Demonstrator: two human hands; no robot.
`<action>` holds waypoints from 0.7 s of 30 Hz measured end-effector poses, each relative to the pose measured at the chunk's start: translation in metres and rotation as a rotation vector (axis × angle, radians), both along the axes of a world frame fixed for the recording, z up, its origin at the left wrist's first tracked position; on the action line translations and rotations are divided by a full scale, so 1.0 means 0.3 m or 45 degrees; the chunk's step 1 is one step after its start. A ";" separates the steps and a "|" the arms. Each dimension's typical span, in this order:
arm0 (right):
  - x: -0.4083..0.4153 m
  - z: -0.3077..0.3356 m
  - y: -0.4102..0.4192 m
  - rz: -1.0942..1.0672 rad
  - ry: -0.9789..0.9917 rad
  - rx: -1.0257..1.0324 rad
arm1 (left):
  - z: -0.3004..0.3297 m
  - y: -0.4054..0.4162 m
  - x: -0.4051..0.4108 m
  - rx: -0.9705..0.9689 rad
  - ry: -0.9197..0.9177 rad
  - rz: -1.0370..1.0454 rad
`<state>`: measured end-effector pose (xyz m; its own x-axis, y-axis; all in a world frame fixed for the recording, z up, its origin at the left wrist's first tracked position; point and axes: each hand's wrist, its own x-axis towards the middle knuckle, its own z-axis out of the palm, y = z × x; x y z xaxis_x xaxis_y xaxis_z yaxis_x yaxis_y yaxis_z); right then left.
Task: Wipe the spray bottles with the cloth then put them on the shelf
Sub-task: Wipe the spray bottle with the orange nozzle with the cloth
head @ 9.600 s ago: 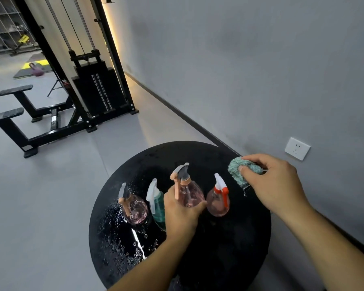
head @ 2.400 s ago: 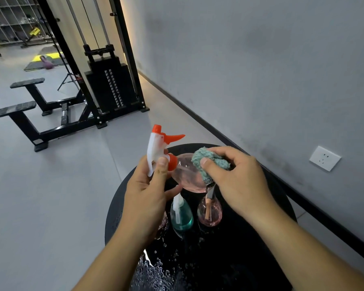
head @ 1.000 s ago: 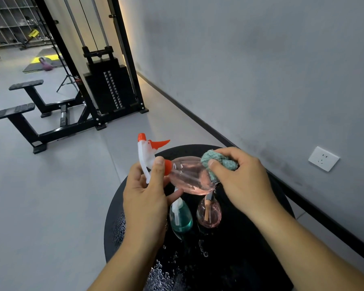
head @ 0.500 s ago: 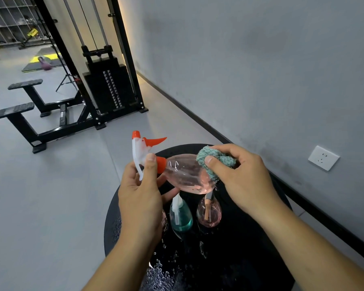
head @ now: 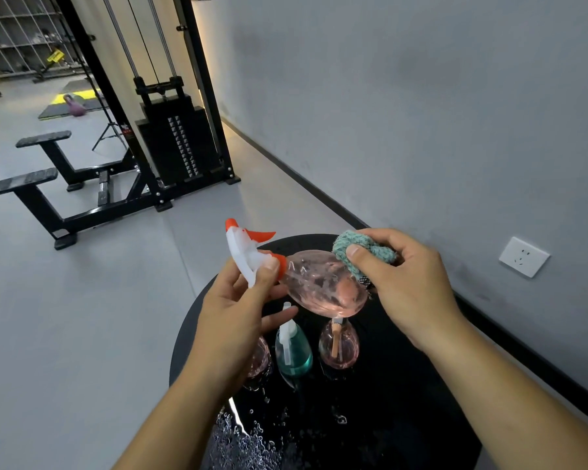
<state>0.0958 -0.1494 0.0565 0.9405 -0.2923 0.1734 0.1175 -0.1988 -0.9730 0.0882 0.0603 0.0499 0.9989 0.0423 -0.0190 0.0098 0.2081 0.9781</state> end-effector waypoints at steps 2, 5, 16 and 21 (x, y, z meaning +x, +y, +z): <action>-0.002 0.001 -0.008 0.002 0.006 -0.009 | -0.002 -0.006 -0.004 -0.010 -0.002 -0.010; -0.016 0.002 0.001 0.031 -0.017 -0.155 | -0.010 -0.018 -0.006 -0.048 0.005 0.007; -0.031 0.003 0.034 0.051 -0.046 -0.404 | -0.021 -0.055 -0.015 -0.050 -0.009 0.062; -0.060 0.010 0.084 0.106 -0.148 -0.438 | -0.031 -0.075 -0.017 -0.055 0.004 0.066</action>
